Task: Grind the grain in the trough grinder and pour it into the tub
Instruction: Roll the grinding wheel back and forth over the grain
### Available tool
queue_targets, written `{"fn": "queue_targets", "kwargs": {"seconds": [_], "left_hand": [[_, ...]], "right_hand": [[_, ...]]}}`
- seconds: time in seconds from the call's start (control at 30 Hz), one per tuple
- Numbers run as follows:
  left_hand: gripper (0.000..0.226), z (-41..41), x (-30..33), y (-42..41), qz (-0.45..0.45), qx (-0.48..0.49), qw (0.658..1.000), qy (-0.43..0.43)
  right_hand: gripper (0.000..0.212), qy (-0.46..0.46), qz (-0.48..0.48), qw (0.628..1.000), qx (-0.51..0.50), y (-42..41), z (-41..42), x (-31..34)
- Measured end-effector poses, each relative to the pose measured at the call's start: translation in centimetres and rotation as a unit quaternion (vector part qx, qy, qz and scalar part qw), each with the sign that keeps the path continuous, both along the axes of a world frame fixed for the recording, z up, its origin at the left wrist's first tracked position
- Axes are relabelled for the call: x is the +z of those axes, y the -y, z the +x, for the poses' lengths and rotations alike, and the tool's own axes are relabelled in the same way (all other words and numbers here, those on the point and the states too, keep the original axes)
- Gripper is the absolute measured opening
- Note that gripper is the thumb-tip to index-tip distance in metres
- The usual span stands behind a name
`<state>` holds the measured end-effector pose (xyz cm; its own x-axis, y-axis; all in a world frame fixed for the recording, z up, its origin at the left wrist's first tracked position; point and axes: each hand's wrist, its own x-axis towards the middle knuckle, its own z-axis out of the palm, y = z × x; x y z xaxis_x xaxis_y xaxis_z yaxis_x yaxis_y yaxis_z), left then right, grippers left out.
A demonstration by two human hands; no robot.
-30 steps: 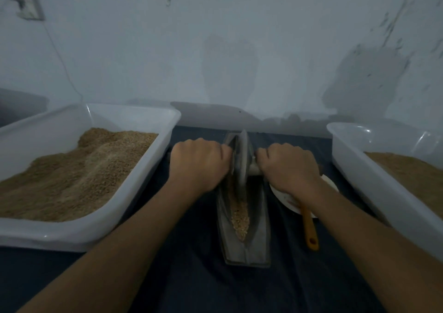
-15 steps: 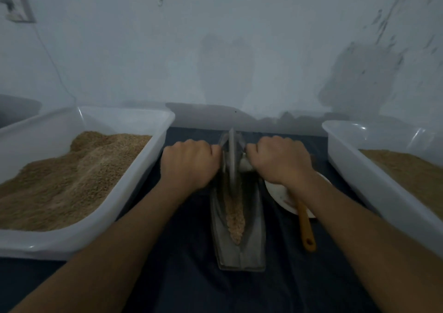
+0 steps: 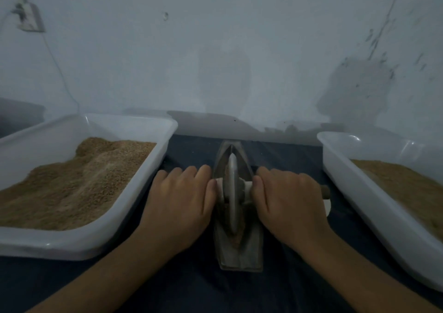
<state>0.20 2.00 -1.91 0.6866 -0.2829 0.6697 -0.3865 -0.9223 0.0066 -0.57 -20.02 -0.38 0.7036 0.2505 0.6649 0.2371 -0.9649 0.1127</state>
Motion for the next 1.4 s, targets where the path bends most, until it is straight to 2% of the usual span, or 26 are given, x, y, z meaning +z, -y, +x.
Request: {"fn": "queue_targets", "kwargs": {"seconds": [0.13,0.23,0.3,0.4,0.47,0.6,0.7,0.8,0.9,0.97,1.03,1.1,1.2,1.33,1.4], "left_hand": [[0.036,2.2,0.6,0.4,0.037,0.034,0.999,-0.009],[0.032,6.1,1.0,1.2,0.151,0.064,0.986,-0.034],[0.027,8.7,1.7,1.6,0.151,0.079,0.982,-0.079],[0.039,11.2,2.8,2.4,0.149,0.096,0.974,-0.138],[0.043,10.4,3.1,2.7,0.122,0.104,0.976,-0.148],[0.026,5.3,2.4,2.1,0.140,0.065,0.985,-0.071],[0.032,1.5,1.7,1.2,0.057,0.038,0.997,-0.023],[0.029,-0.1,1.0,1.0,0.063,0.021,0.997,0.041],[0.034,1.4,1.6,1.3,0.067,0.033,0.997,0.019],[0.033,3.6,1.7,1.5,0.116,0.045,0.992,0.006],[0.024,6.2,1.6,1.7,0.160,0.050,0.985,-0.031],[0.021,8.8,2.1,1.8,0.138,0.077,0.983,-0.099],[0.024,10.6,2.1,1.9,0.093,0.091,0.979,-0.156],[0.023,6.8,1.4,1.4,0.150,0.071,0.984,-0.063],[0.030,3.9,1.4,1.2,0.142,0.050,0.987,-0.048]], "right_hand": [[0.046,-0.038,-0.006,0.999,-0.015,-0.4,2.3,0.7],[0.049,-0.087,-0.042,0.994,-0.043,-0.4,6.3,1.8],[0.046,-0.164,-0.035,0.984,-0.063,0.0,9.0,2.3],[0.043,-0.244,-0.019,0.967,-0.074,0.2,11.1,2.7],[0.043,-0.223,-0.015,0.971,-0.081,0.2,10.4,2.5],[0.040,-0.087,-0.042,0.994,-0.053,0.0,5.0,0.8],[0.041,-0.059,0.065,0.996,-0.016,0.2,0.6,-0.2],[0.034,-0.013,0.091,0.995,0.035,1.0,-1.2,-1.0],[0.041,-0.056,0.080,0.995,0.027,0.9,0.0,-0.9],[0.048,-0.071,0.059,0.996,-0.004,0.5,2.1,-0.2],[0.044,-0.091,0.019,0.995,-0.034,0.3,5.2,0.9],[0.039,-0.142,-0.007,0.988,-0.058,-0.2,8.2,2.2],[0.046,-0.183,-0.011,0.980,-0.078,-1.1,10.6,3.5],[0.041,-0.118,-0.022,0.991,-0.054,-0.6,7.3,2.3],[0.038,-0.077,-0.029,0.996,-0.033,-0.4,4.1,1.2]]}}
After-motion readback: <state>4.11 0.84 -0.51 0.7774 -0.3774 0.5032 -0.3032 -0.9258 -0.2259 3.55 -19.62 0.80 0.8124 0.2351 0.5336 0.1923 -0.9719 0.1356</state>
